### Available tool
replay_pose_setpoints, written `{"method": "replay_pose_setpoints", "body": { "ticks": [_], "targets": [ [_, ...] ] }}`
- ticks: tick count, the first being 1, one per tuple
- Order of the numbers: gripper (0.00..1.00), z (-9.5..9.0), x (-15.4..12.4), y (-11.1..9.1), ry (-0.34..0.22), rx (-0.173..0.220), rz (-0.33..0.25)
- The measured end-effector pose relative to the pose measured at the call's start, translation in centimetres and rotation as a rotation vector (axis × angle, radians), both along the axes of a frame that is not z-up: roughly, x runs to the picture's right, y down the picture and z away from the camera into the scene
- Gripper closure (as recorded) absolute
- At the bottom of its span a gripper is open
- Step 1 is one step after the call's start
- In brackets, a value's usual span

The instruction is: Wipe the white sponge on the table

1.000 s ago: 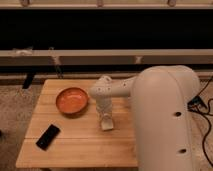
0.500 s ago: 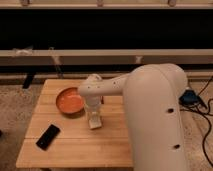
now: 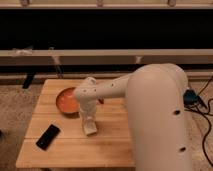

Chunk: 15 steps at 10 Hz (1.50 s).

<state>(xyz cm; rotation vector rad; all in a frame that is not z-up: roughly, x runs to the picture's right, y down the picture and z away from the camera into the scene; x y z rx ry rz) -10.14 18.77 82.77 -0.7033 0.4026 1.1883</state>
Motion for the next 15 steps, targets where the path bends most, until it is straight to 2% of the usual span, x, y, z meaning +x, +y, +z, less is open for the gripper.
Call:
{"method": "replay_pose_setpoints", "body": {
  "ticks": [2,4,6,7,9,11,13,15],
  "targets": [
    [1.0,-1.5,1.0,0.7,0.013,-0.011,0.014],
    [0.93,-2.3,2.7,1.2,0.059,-0.022,0.051],
    [0.7,-2.3,6.0,1.1,0.147,-0.035,0.117],
    [0.63,-2.1,6.7,0.9,0.167,-0.037,0.135],
    [0.4,-1.4,7.8,0.3,0.207,-0.04,0.169],
    [0.23,-0.6,8.9,-0.6,0.234,-0.033,0.205],
    [0.2,0.4,10.1,-2.0,0.242,-0.016,0.225],
    [0.2,0.7,9.3,-2.6,0.218,0.007,0.219]
  ]
}}
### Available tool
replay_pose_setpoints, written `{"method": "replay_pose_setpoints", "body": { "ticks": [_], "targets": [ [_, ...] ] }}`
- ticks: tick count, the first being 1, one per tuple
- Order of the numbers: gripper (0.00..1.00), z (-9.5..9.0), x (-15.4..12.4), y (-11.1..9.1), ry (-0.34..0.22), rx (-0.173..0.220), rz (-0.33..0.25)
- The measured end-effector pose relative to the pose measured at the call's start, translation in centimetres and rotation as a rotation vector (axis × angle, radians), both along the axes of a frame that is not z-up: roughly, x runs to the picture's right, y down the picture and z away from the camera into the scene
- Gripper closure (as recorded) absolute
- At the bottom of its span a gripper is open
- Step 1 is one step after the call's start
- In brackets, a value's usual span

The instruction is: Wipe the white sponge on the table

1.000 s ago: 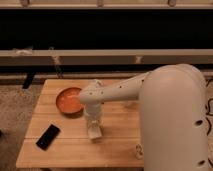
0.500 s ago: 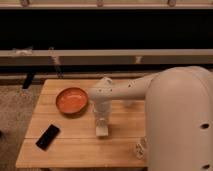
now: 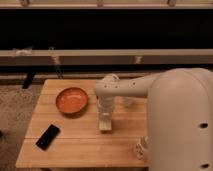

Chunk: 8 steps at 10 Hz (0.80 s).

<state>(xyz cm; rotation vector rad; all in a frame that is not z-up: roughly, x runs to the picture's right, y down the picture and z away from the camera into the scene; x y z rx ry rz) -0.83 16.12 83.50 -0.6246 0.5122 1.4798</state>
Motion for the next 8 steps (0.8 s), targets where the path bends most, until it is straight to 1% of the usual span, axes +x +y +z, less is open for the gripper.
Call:
{"method": "replay_pose_setpoints", "body": {
  "ticks": [3,5,7,8],
  "targets": [
    [0.2,-0.2,-1.0,-0.8,-0.035,0.023,-0.017],
    [0.2,-0.7,-1.8,-1.9,-0.07,0.042,-0.033],
    [0.2,-1.2,-1.8,-2.9,-0.089,0.044,-0.058],
    [0.2,-1.2,-1.8,-2.9,-0.088,0.043,-0.058]
  ]
}}
